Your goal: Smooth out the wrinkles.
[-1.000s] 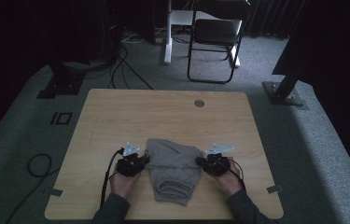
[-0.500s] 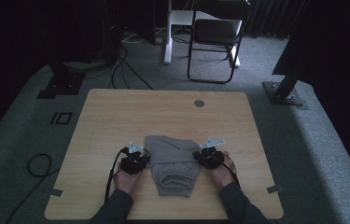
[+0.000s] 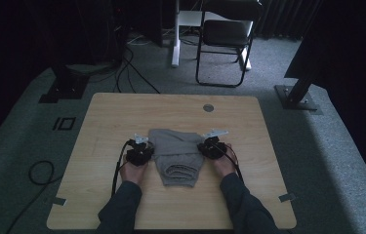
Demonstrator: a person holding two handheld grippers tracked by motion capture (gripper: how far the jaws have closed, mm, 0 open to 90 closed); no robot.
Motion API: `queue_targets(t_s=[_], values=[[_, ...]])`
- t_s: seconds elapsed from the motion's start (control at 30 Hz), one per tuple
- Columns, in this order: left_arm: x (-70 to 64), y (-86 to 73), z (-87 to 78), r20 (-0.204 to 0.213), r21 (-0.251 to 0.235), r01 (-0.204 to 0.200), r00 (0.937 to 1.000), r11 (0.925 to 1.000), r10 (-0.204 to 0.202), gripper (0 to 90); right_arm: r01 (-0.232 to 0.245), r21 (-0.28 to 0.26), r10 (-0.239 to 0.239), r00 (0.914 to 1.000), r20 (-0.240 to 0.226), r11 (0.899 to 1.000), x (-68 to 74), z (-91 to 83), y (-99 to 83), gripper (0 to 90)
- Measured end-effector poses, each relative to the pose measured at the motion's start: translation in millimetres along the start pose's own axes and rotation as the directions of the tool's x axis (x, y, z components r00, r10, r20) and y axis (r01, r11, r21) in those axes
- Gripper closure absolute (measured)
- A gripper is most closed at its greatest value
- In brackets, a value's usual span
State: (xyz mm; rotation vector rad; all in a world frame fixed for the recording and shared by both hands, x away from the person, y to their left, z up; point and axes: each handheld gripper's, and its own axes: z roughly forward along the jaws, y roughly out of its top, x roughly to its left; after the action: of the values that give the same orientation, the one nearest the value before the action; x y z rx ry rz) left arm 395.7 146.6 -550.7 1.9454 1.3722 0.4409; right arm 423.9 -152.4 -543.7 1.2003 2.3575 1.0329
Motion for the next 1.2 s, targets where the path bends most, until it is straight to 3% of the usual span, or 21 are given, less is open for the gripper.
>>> queue_targets(t_s=[0.17,0.27,0.4,0.47,0.6,0.7,0.77,0.83,0.9,0.93,0.97,1.0,1.07,1.13,1.2], values=[[11.1,21.4,16.5,-0.051,0.010,0.052,0.9974,0.9986,-0.051,86.4,-0.015,0.008,0.015,0.9998,0.015,1.000,-9.4,16.4,18.1,85.0],[14.9,30.5,11.6,-0.042,-0.014,0.090,0.9950,0.9959,-0.090,86.6,-0.030,0.002,0.030,0.9995,0.014,1.000,-14.1,17.9,23.9,85.4],[15.7,42.9,-20.2,-0.006,-0.102,0.064,0.9979,0.9927,-0.065,86.7,-0.045,-0.079,0.045,0.9990,0.002,0.996,-15.4,-5.1,31.8,85.6],[13.4,48.5,-39.0,0.013,-0.154,0.051,0.9987,0.9867,-0.050,86.7,-0.019,-0.116,0.020,0.9998,0.002,0.993,-13.3,-20.5,36.6,85.6],[4.6,53.7,-75.2,0.060,-0.250,0.043,0.9978,0.9672,-0.029,86.7,0.009,-0.199,-0.010,0.9999,-0.003,0.980,-6.6,-53.3,43.0,85.6],[-2.6,48.8,-97.5,0.094,-0.301,0.041,0.9955,0.9529,-0.013,86.6,0.026,-0.244,-0.029,0.9996,-0.007,0.969,0.3,-74.8,40.7,85.6],[-7.7,38.7,-107.6,0.103,-0.315,0.025,0.9946,0.9489,0.008,86.5,0.038,-0.262,-0.044,0.9988,-0.019,0.964,5.6,-86.5,33.1,85.5],[-12.2,20.8,-111.6,0.121,-0.311,0.035,0.9926,0.9498,0.004,86.2,0.035,-0.268,-0.048,0.9981,-0.039,0.963,12.1,-93.3,19.3,85.5],[-16.5,-0.6,-109.8,0.136,-0.281,0.028,0.9907,0.9593,0.010,83.8,0.046,-0.246,-0.061,0.9967,-0.053,0.968,19.7,-92.7,1.4,85.4],[-16.5,-0.6,-109.8,0.136,-0.281,0.028,0.9907,0.9593,0.010,81.5,0.046,-0.246,-0.061,0.9967,-0.053,0.968,19.7,-92.7,1.4,85.4],[-17.3,-20.4,-105.9,0.158,-0.249,0.042,0.9874,0.9677,-0.002,77.6,0.072,-0.203,-0.087,0.9942,-0.063,0.977,26.4,-87.3,-15.8,84.7],[-16.1,-26.9,-104.5,0.164,-0.240,0.050,0.9864,0.9694,-0.010,72.3,0.073,-0.174,-0.088,0.9928,-0.082,0.982,27.9,-84.4,-22.7,83.1],[-12.4,-31.6,-104.4,0.151,-0.245,0.061,0.9883,0.9677,-0.024,67.1,0.077,-0.154,-0.094,0.9904,-0.101,0.985,27.8,-81.4,-30.5,73.8],[-8.4,-27.2,-106.2,0.157,-0.260,0.084,0.9866,0.9619,-0.043,65.0,0.043,-0.185,-0.061,0.9936,-0.095,0.982,24.2,-84.0,-28.9,64.2],[-9.5,-18.1,-108.6,0.141,-0.280,0.073,0.9894,0.9572,-0.035,65.0,-0.002,-0.218,-0.019,0.9957,-0.091,0.976,20.4,-87.5,-20.9,62.0]])
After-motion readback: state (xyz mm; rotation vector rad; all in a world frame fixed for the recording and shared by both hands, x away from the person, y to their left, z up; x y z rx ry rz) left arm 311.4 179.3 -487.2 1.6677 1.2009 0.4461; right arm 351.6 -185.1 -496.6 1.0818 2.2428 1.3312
